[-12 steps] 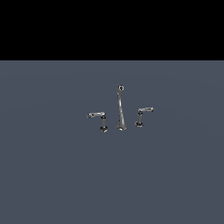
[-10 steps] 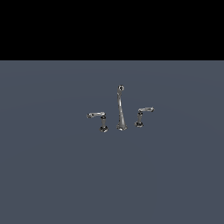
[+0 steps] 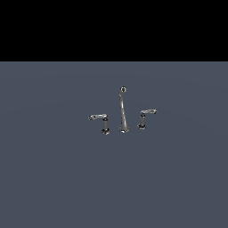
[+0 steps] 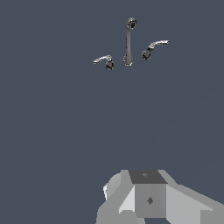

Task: Turn on the faucet by rotating a designated handle.

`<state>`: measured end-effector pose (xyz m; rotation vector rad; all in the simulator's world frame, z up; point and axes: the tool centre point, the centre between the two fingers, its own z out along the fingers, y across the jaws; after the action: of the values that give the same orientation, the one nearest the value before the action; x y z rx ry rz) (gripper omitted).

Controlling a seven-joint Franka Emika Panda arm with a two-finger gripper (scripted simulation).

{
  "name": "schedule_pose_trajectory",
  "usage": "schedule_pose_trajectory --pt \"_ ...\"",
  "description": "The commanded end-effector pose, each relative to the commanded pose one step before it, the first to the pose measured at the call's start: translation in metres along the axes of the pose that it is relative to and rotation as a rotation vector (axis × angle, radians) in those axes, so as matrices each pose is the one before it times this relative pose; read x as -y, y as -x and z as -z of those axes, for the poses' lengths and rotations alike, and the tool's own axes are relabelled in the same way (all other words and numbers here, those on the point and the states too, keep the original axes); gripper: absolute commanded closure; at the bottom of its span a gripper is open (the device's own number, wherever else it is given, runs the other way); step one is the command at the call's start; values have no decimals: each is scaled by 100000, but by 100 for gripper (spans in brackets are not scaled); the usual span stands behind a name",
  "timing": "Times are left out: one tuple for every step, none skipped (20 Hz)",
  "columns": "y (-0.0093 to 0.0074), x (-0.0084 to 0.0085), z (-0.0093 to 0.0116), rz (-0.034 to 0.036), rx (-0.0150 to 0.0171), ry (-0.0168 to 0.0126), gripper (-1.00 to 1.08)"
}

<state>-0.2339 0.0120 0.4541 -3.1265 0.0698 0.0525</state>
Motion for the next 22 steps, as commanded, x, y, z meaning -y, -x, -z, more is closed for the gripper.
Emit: schedule_pose_trajectory --pt "-891 217 -893 -3096 -30 -53 108" --pt "-439 109 -425 -1511 -41 -26 108" --pt "-472 117 -456 -1623 -44 -28 108" --pt "-503 124 -486 -1727 -47 -30 108" --pt "-533 131 -514 -1827 -49 -31 108" --pt "-561 138 -540 -1920 -52 -33 108" --pt "-589 144 -566 -2010 -54 -34 108" --pt "-615 150 -590 -2096 -57 -36 108" --pt "-641 156 -613 -2177 -59 -37 108" --pt "-666 161 -636 -2259 -62 -38 108" --pt "-691 167 -659 -2338 -64 -39 108" --pt "-704 170 -671 -2380 -65 -40 108" --pt "-696 167 -661 -2348 -64 -39 108" --pt "-687 165 -652 -2314 -64 -37 108" --pt "-679 163 -644 -2284 -63 -36 108" --pt "-673 161 -636 -2260 -63 -35 108" --pt "-668 159 -630 -2239 -62 -34 108" --pt "-663 158 -625 -2221 -62 -33 108" --pt "-660 157 -621 -2206 -62 -31 108" --pt "-657 155 -617 -2195 -62 -30 108" --pt "-655 154 -614 -2185 -63 -28 108" --pt "-654 153 -612 -2178 -63 -27 108"
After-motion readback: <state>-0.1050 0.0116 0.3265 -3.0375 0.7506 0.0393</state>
